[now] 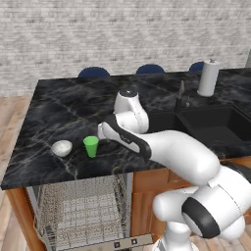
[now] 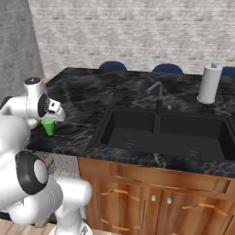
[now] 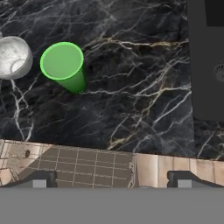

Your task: Pick up the cup and bowl from the counter, place them in the dishwasher, and close the dishwasher door.

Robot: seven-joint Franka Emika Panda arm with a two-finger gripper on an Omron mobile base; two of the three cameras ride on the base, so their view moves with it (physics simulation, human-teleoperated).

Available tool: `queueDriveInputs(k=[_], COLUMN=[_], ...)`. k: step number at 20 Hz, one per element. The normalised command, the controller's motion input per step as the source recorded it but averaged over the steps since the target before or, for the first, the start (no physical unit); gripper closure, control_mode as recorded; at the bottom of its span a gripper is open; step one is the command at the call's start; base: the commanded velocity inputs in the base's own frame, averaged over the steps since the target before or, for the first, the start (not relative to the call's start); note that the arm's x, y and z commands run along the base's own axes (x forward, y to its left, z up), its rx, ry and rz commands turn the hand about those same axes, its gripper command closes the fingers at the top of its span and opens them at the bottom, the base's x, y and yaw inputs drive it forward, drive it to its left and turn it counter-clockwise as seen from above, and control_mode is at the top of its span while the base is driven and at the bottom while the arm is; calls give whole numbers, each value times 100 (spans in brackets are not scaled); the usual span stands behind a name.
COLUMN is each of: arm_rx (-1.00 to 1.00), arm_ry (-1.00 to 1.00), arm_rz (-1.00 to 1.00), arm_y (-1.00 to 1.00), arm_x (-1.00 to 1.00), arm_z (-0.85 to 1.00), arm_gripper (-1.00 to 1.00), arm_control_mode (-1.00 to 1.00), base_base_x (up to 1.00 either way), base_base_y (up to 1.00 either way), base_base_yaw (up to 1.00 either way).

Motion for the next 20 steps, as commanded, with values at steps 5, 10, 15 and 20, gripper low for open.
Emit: queueDriveInputs(k=[5,10,15,20], arm_rx=[0,0,0,0], arm_ry=[0,0,0,0], arm_rz=[0,0,0,0], arm_y=[13,13,16,15], arm_x=[27,30,28,26], arm_z=[-13,-12,-15,-18], arm_gripper=[-100,-100,-100,-100], arm_control_mode=[-100,-100,-100,-100], base_base_x=[0,0,0,0], base_base_y=[0,0,0,0], base_base_yaw=[0,0,0,0])
